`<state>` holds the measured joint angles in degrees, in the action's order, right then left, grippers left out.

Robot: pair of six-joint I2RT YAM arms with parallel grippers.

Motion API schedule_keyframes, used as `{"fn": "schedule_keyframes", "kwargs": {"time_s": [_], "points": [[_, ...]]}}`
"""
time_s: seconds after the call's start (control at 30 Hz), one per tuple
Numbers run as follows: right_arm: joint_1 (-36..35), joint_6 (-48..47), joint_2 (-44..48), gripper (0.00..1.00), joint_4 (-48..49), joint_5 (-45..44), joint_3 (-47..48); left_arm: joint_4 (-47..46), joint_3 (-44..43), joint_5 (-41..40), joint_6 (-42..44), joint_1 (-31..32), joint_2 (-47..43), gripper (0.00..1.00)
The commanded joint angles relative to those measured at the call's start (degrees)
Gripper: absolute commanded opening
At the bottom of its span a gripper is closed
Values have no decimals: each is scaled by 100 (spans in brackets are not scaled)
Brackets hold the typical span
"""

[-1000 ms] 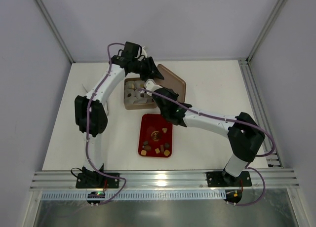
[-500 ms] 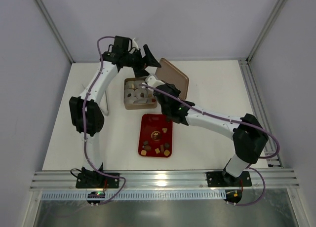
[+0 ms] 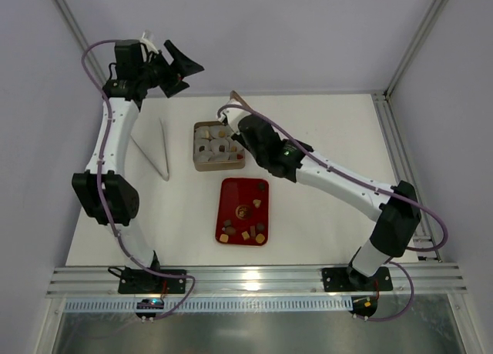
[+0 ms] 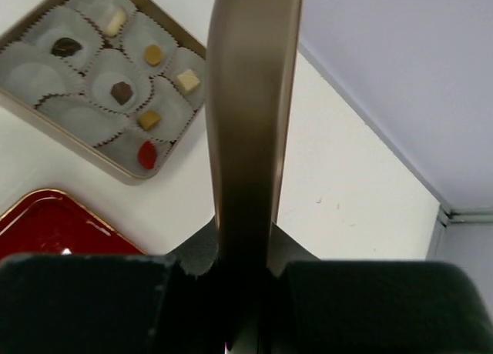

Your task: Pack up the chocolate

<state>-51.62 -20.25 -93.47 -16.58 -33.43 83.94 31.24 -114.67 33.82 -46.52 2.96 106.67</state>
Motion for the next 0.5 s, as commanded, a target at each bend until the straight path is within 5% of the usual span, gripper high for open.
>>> {"fn": "schedule_keyframes", "kwargs": {"time_s": [0.0,0.1,0.3,0.47], "points": [[125,626,49,4,-372,1045,587,-303,313,-479,81,-15,-471,89],[396,1118,-109,4,-635,1749,991,-347,699,-771,240,-76,-770,89],[1486,3138,-548,4,-418,4930,1476,-558,1534,-1369,477,-129,-1315,88],[2375,5683,-1408,4,1286,7489,1441,-602,2299,-1554,662,-138,-1518,87]]}}
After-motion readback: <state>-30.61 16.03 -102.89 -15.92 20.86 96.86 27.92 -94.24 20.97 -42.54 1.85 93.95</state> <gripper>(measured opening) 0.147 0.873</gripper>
